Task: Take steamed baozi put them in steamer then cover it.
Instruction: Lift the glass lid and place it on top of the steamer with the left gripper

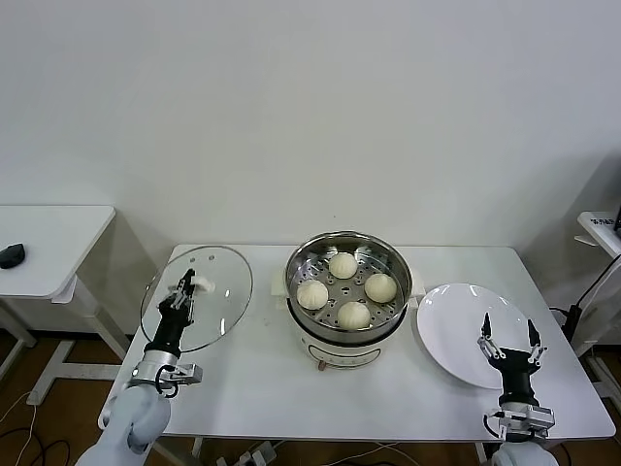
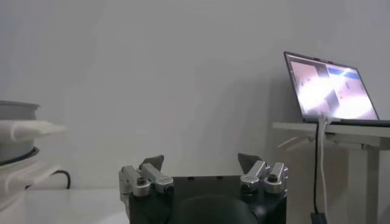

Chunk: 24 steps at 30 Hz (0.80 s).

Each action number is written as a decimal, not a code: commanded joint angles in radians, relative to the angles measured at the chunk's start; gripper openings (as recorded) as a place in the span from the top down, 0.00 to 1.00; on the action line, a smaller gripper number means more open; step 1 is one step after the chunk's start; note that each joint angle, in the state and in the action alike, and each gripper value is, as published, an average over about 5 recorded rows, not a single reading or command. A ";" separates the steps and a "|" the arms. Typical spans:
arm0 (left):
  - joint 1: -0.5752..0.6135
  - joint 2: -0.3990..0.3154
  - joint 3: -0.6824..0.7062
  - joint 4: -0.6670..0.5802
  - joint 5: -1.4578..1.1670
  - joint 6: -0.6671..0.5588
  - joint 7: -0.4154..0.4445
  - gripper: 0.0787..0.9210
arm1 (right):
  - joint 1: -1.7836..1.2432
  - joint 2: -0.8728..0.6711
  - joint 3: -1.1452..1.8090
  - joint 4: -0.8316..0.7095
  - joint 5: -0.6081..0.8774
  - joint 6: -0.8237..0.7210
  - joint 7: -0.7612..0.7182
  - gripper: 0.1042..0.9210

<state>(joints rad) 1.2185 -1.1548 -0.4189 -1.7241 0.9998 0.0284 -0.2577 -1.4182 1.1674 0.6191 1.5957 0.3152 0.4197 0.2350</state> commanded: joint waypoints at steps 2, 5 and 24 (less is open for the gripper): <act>0.045 0.033 0.176 -0.549 0.018 0.295 0.175 0.87 | 0.025 -0.028 -0.022 0.003 -0.013 -0.108 0.006 0.12; -0.020 0.014 0.316 -0.559 0.081 0.360 0.234 0.87 | 0.037 -0.031 -0.029 -0.009 -0.010 -0.121 0.004 0.12; -0.395 -0.255 0.700 -0.136 0.372 0.584 0.489 0.87 | 0.086 0.011 -0.030 -0.073 -0.012 -0.119 0.005 0.12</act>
<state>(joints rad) 0.9915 -1.2933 0.1084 -2.0092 1.2237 0.4742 0.0901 -1.3469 1.1712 0.5919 1.5416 0.3047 0.3149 0.2389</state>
